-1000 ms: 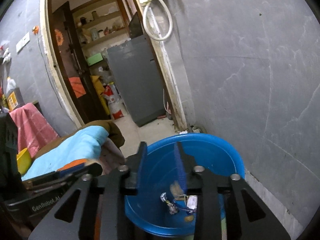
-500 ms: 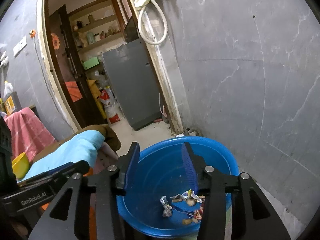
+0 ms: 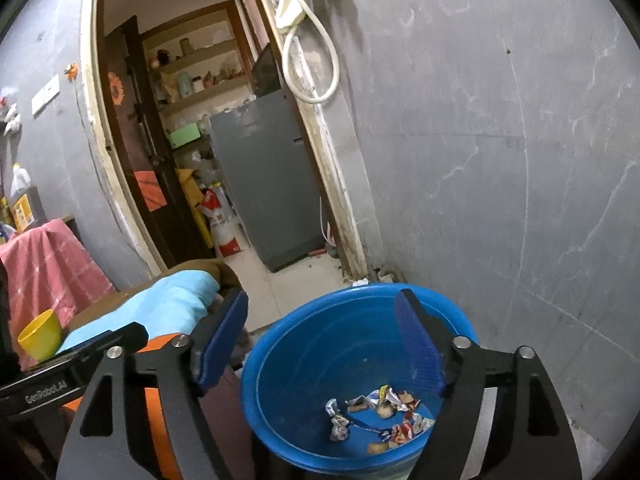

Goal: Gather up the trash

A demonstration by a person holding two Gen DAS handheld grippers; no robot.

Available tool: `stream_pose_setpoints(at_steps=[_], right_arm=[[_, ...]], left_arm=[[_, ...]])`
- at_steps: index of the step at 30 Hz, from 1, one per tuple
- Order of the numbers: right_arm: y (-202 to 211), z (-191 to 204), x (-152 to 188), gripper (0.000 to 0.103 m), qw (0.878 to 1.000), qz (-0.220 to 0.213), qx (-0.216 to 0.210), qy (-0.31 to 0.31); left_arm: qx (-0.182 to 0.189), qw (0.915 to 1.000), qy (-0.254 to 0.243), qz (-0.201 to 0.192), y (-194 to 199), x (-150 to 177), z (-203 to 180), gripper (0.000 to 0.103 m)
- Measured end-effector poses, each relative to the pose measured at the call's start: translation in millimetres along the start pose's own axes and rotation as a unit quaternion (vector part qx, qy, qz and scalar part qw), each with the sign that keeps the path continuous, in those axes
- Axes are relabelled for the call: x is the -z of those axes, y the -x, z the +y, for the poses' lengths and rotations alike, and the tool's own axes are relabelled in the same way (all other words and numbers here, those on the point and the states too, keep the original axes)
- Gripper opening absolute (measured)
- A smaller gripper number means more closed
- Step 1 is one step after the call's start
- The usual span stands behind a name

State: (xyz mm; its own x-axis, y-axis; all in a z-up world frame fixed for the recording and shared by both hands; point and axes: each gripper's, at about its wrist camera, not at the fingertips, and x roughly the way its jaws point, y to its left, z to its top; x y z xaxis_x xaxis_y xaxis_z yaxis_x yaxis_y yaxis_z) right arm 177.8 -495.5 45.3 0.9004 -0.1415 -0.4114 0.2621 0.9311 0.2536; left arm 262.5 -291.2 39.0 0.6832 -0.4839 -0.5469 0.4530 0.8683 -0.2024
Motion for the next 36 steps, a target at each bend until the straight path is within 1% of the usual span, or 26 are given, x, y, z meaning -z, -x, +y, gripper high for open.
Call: stream_pose_setpoints(at_steps=[4,5,7,12,20,24,29,33,36], right_arm=[[10,9,2,0.090,1.000,-0.013,0.005,0.014],[13,10,3,0.095,1.000,-0.015,0.006,0.015],[18,12,4,0.103,1.000,-0.021,0.006,0.017],[40,20,6,0.103,0.998,-0.050,0.011,0.027],[80,43,14,0.103,0.994,-0.088,0.006,0.058],[99,56,22,0.103,0.992,-0.097,0.004,0.074],[122,71,32,0.103,0.990,-0.115,0.000,0.082],[142,80,41,0.103,0.988,-0.126,0.001,0.093],[154,86,47,0.103,0.986,-0.134,-0.002,0.094]], left_arm=[[-0.014,0.9996,0.011,-0.024,15,2,7,0.091],[-0.016,0.9994,0.013,-0.029,19,2,11,0.094],[-0.021,0.9987,0.015,-0.044,30,5,18,0.095],[-0.035,0.9964,0.020,-0.075,59,13,32,0.100],[-0.043,0.9929,0.022,-0.109,103,27,42,0.101],[-0.048,0.9909,0.020,-0.124,125,34,44,0.101],[-0.058,0.9891,0.011,-0.135,150,46,49,0.101],[-0.066,0.9881,0.015,-0.139,168,56,56,0.101],[-0.078,0.9868,0.015,-0.141,181,67,61,0.101]])
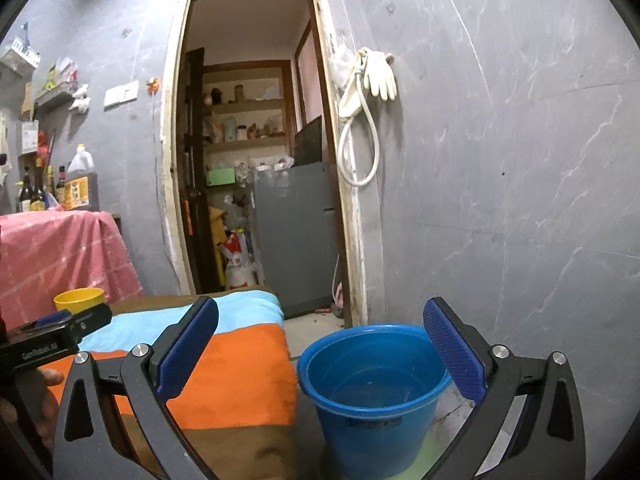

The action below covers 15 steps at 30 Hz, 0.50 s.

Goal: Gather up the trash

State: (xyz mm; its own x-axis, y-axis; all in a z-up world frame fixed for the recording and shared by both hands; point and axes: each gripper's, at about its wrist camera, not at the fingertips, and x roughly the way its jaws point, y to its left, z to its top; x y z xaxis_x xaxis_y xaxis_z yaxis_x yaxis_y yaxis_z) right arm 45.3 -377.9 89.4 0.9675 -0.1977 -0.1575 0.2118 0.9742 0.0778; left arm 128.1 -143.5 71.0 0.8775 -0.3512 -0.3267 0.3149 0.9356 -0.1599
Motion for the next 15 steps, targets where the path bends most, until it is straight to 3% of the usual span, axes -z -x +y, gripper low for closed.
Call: stream_pose_setpoints(at_steps=[15], right_arm=[[52,31,21,0.103,1.000,-0.015,-0.009,0.016]], left_arm=[[-0.059,0.9980,-0.001,-0.024,64,34,24,0.101]])
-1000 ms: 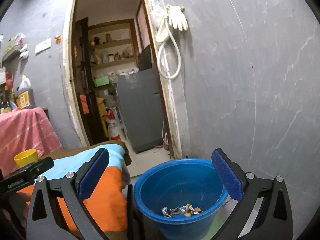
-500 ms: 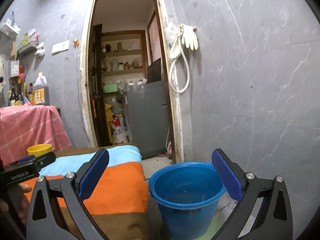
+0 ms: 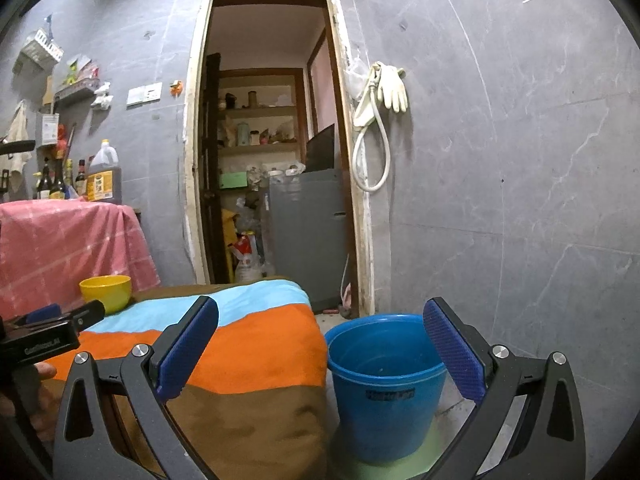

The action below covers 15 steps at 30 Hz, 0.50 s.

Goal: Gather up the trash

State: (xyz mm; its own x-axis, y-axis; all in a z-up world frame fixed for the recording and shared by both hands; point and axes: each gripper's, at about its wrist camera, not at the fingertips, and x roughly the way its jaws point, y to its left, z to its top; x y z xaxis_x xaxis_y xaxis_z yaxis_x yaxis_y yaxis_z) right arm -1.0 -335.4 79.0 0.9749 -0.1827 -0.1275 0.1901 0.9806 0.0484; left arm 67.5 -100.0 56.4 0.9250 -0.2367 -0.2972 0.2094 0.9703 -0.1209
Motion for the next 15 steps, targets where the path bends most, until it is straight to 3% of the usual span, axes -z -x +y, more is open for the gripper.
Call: stream_pose_setpoints(at_steps=[15], right_arm=[[16,19,27,0.103,1.000,-0.013,-0.012,0.025]], left_arm=[[-0.027,0.9994,-0.018,-0.013,22,34,10,0.101]])
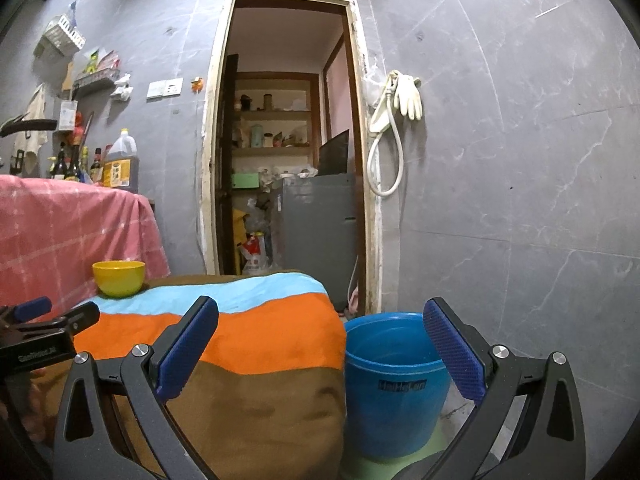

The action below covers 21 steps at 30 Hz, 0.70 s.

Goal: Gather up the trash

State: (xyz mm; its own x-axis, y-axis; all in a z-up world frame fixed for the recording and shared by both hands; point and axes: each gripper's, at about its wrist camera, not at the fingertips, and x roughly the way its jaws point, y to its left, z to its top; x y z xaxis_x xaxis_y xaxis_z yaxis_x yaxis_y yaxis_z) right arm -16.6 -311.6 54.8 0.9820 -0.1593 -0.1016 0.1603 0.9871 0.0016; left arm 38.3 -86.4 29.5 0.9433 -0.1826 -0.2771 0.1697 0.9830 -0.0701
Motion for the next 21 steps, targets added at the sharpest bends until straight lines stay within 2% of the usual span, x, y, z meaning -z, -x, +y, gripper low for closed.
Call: stream_pose_setpoints(at_steps=[21], right_arm=[[-3,2,16,0.103,1.000,0.012,-0.009,0.007]], left_arm=[[0.004,0.9999,0.003,-0.010,7,21,0,0.101]])
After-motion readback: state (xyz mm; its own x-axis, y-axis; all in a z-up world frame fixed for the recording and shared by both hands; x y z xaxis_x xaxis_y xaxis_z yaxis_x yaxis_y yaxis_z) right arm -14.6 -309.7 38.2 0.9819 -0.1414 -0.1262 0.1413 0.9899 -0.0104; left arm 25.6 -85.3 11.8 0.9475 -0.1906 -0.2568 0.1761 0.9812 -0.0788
